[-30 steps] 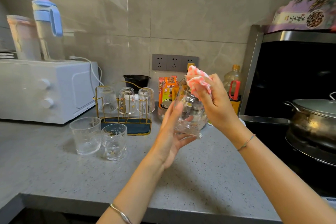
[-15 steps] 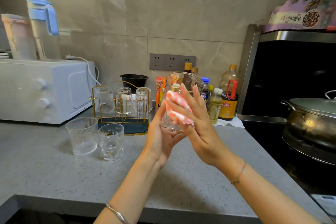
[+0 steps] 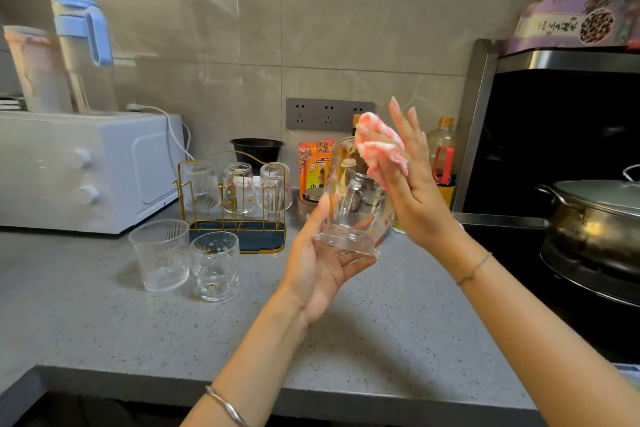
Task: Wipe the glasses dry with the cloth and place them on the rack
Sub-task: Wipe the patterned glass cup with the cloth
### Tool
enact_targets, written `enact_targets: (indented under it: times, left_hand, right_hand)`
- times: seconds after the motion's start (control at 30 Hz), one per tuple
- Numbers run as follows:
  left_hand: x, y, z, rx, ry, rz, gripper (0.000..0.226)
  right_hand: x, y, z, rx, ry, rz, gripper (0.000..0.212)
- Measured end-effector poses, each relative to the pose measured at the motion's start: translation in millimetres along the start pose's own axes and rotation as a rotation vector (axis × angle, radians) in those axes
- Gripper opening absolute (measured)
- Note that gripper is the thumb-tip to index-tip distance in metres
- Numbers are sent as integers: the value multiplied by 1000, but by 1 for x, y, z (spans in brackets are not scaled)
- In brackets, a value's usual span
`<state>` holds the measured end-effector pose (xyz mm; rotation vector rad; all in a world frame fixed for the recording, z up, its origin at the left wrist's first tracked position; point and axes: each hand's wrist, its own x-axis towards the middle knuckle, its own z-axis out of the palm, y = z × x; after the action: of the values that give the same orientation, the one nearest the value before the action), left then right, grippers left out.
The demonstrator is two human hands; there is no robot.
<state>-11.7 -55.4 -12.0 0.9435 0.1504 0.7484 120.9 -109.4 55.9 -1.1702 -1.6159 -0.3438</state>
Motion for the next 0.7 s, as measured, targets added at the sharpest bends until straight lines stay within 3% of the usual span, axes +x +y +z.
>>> enact_targets:
  times: [0.17,0.3,0.47,0.6,0.7]
  left_hand:
    - [4,1,-1,-4,25,13,58]
    - [4,5,0,-51,11,40,55]
    - [-3,1,-1,-75,-28,-10,54]
    - [-4,6,1,-74,-51,-28,60]
    - [-5,8,1,-133,-96,-66,59]
  right_hand:
    - [-23,-1,14,94,-39,-50,39]
    - [-51,-1,30,-21,-98,-105,50]
    - [-44,1,25,-115,-73,-156,48]
    - [-28,-6,19,21,9,-97,38]
    - [-14,-5,9,174,59,11,45]
